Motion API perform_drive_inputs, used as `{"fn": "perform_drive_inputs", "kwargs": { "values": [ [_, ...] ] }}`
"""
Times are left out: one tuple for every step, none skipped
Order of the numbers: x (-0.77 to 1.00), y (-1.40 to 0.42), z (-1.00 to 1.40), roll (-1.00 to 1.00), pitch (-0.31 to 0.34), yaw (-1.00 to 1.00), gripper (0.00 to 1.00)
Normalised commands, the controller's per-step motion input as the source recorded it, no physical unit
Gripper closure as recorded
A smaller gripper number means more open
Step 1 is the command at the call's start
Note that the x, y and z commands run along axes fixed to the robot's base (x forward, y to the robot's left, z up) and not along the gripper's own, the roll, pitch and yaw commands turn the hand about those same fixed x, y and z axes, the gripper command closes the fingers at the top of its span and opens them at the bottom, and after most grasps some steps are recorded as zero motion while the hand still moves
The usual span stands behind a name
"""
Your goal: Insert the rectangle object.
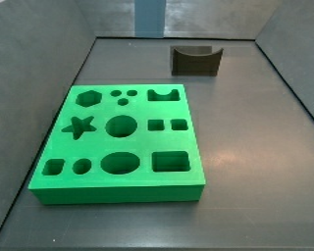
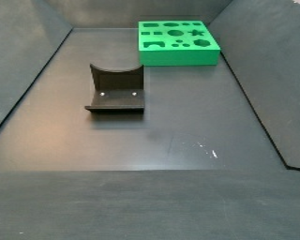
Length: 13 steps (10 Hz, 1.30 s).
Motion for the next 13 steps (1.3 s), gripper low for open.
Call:
{"fn": "perform_drive_inputs", "kwargs": {
  "values": [
    [0.33,-0.45,-0.98,0.17,-0.061,-0.61,1.0],
    [0.46,-0.57,-1.0,0.16,-0.069,-0.4,1.0],
    [0.47,-0.63,-1.0,0.15,-0.083,-0.31,1.0],
    [0.5,-0.67,-1.0,0.14,-0.08,-0.26,1.0],
    [0.47,-0.8,-0.77,0.15,0.006,-0.12,1.0],
    [0.42,-0.81,-0.61,0.17,0.101,-0.1,1.0],
    [0.43,-0.79,-0.55,0.17,0.056,-0.13,1.0],
    [0.31,-0.69,-0.37,0.19,0.057,-0.29,1.0],
    [0.07,-0.5,0.0,0.09,0.0,-0.69,1.0],
    [0.0,-0.21,0.01,0.1,0.0,-0.92,1.0],
    [0.0,-0.14,0.02,0.1,0.0,-0.95,1.0],
    [0.0,-0.1,0.0,0.13,0.0,-0.95,1.0],
    [0.0,-0.09,-0.08,0.17,0.0,-0.93,1.0]
  ]
}}
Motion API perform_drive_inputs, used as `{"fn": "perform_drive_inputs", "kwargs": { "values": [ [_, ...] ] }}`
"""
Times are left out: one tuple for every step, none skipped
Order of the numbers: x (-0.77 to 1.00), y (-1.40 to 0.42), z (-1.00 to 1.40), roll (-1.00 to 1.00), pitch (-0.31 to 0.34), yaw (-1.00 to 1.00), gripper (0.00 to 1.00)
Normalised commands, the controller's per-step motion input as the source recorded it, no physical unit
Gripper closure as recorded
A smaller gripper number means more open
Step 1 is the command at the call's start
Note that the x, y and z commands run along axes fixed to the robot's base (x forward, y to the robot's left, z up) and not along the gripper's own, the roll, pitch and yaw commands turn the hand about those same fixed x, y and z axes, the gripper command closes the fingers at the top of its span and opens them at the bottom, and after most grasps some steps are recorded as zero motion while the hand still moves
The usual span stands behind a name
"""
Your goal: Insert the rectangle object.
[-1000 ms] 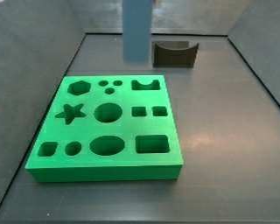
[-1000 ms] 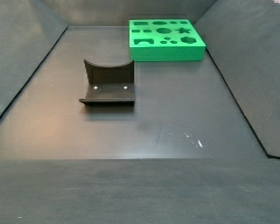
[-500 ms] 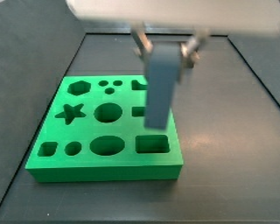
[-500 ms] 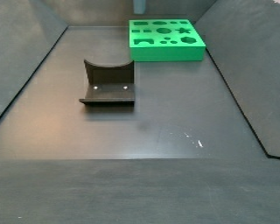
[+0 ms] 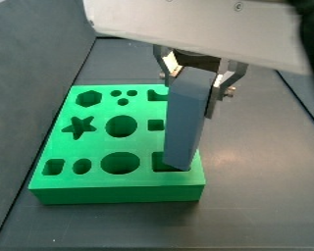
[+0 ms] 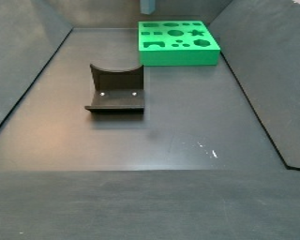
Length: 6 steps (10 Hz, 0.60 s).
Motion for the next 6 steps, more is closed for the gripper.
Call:
{"fn": "perform_drive_inputs", "kwargs": {
  "values": [
    [0.0,-0.16,-0.29,0.13,0.0,-0.92,1.0],
    [0.0,-0.17,-0.37,0.13,0.0,-0.93,1.0],
    [0.0,-0.12,-0.39,0.14,0.02,-0.93,1.0],
    [0.0,0.0,-0.32,0.11,0.046,-0.96,1.0],
    [0.0,0.05,-0.03,0.0,0.027,-0.97,1.0],
    [0.11,0.15,0.0,0.0,0.026,-0.87,1.0]
  ]
}}
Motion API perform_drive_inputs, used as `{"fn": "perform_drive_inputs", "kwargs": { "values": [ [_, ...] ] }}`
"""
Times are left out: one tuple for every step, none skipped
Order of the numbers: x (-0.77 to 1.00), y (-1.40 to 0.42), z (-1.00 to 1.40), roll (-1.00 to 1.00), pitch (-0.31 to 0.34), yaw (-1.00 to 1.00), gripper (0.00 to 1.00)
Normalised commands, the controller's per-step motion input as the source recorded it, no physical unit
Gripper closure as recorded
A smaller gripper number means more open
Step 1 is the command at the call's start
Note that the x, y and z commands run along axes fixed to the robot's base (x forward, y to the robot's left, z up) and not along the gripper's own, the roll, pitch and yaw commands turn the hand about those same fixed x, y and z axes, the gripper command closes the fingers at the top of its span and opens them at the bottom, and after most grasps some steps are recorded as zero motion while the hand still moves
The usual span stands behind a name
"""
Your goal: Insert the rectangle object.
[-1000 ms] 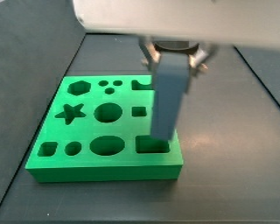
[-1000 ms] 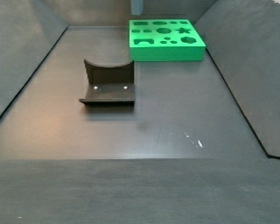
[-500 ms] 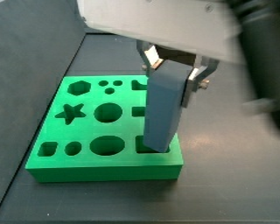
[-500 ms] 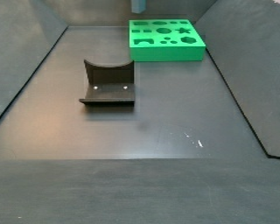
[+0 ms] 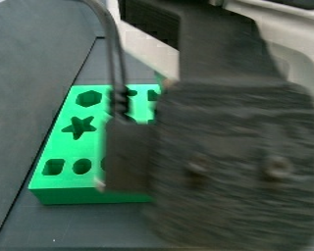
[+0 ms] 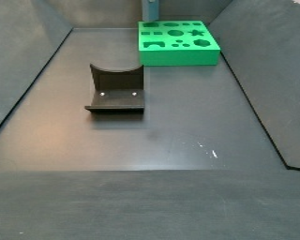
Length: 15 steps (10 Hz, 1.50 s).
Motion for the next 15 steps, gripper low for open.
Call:
{"fn": "perform_drive_inputs", "kwargs": {
  "values": [
    [0.08,0.13,-0.18,0.09,0.027,-0.86,1.0],
    [0.0,0.0,-0.2,0.06,0.0,-1.0,1.0],
    [0.0,0.0,-0.17,0.03,0.0,-1.0,1.0],
    [0.0,0.0,-0.17,0.02,0.0,-1.0,1.0],
    [0.0,0.0,-0.17,0.02,0.0,-1.0,1.0],
    [0.0,0.0,-0.19,0.03,0.0,-1.0,1.0],
    [0.0,0.0,-0.2,0.04,0.0,-1.0,1.0],
    [0.0,0.0,-0.14,0.02,0.0,-1.0,1.0],
    [0.0,-0.08,-0.19,0.0,0.019,-0.9,1.0],
    [0.01,-0.11,-0.28,-0.03,0.0,-0.27,1.0],
    [0.0,-0.03,-0.28,-0.17,-0.043,-0.16,1.0],
    [0.0,0.0,-0.22,-0.3,-0.059,-0.11,1.0],
    [0.03,0.07,-0.25,-0.34,-0.047,-0.01,1.0],
    [0.07,0.18,-0.38,-0.28,-0.04,0.0,1.0],
    [0.17,0.21,-0.37,-0.24,0.0,-0.06,1.0]
  ]
}}
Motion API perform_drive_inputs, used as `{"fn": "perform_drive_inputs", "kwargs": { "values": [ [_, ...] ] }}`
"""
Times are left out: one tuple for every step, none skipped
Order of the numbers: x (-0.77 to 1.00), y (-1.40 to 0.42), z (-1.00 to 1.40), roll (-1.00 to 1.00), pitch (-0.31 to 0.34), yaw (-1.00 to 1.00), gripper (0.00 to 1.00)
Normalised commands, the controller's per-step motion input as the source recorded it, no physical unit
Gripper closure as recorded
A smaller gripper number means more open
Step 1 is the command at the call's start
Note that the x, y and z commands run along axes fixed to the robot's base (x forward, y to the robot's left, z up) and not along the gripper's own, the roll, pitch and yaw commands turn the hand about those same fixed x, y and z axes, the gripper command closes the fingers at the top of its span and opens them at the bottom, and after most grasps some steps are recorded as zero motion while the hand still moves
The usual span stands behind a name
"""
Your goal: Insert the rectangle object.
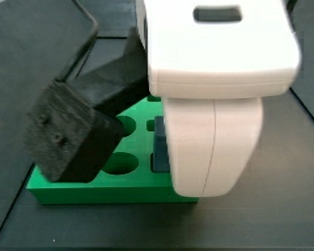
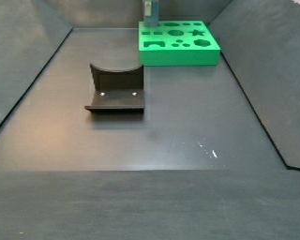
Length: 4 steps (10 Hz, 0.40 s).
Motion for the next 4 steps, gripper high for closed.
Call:
{"fn": "perform_drive_inputs", "kwargs": {
  "values": [
    [0.21,0.2,-0.4,-0.22,0.0,-0.09,1.0],
    [0.11,0.1,-0.34,-0.21,-0.046,-0.12,1.0],
    [0.0,0.17,0.0,-0.16,0.0,-0.08,1.0],
    [0.0,0.0,0.0,0.0,0.0,0.0,1.0]
  ]
}}
